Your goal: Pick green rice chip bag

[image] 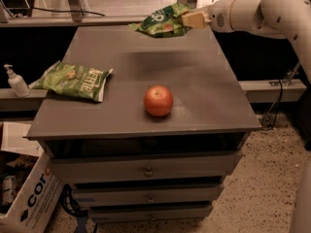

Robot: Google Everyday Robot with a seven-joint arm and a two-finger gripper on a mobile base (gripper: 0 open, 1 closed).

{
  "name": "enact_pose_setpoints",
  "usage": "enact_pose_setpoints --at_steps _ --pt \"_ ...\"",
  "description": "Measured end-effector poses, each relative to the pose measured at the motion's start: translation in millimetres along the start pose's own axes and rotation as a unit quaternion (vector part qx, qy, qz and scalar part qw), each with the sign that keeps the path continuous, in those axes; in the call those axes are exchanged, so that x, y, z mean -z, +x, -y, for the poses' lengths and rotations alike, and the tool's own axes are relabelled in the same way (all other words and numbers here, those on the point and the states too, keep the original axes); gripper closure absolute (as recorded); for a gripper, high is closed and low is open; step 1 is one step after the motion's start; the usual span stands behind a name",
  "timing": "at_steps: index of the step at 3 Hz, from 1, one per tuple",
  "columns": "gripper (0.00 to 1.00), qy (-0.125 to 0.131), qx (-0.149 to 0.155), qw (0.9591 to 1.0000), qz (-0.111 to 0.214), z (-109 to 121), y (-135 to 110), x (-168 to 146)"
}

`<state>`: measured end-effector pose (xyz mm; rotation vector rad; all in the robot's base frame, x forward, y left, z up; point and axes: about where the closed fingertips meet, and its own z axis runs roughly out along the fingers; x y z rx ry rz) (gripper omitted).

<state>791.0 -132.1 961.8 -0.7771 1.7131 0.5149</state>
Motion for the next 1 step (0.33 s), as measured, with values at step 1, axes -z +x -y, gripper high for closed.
enact_pose_setpoints --at_steps 1 --pt "1.0 0.0 -0.001 1.0 0.002 0.1 -0.2 1.8"
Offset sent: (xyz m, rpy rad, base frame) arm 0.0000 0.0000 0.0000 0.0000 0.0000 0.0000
